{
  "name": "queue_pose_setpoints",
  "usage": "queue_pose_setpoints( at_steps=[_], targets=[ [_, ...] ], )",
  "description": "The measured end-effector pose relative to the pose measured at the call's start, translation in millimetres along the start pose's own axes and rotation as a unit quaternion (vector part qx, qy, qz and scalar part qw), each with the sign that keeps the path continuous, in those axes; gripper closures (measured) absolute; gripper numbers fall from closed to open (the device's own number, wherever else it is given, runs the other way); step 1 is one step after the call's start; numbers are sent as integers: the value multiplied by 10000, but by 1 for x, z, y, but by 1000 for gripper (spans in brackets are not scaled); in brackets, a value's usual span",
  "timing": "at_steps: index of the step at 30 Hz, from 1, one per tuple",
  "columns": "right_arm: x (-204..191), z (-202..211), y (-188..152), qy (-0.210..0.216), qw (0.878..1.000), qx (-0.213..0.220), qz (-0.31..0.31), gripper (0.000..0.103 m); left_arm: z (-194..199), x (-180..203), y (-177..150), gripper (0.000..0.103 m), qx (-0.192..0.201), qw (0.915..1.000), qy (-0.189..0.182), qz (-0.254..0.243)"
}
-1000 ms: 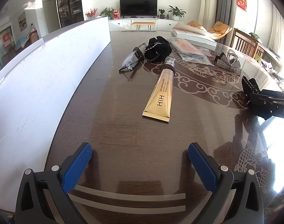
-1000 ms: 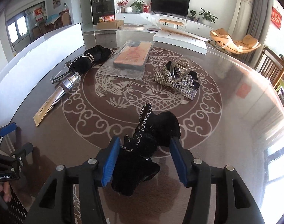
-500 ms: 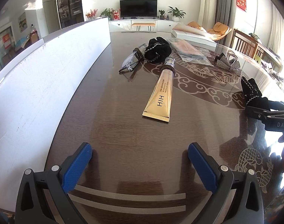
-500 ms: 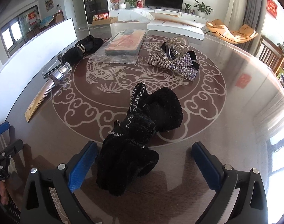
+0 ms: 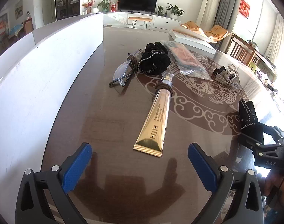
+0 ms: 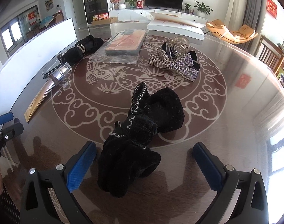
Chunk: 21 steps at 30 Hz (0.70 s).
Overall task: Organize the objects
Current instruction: 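Grasp the gold HIH tube with the left tool while the right tool holds the black item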
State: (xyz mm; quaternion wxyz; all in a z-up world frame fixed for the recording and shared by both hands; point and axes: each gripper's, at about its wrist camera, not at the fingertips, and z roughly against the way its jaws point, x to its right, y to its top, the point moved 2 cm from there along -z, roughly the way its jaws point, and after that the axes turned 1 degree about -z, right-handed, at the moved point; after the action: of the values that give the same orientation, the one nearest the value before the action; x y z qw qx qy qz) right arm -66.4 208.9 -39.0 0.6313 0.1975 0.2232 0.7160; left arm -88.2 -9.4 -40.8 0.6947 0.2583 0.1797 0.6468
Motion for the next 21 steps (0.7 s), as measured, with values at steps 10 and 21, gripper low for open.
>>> queue_pose_setpoints(
  at_steps=[10, 21],
  targets=[
    [0, 0, 0, 12, 10000, 3, -7, 0, -40, 52, 40, 77, -404, 9938, 246, -1010],
    [-1, 9, 5, 680, 9970, -372, -7, 17, 46, 19, -30, 78, 531, 9974, -371, -327]
  ],
)
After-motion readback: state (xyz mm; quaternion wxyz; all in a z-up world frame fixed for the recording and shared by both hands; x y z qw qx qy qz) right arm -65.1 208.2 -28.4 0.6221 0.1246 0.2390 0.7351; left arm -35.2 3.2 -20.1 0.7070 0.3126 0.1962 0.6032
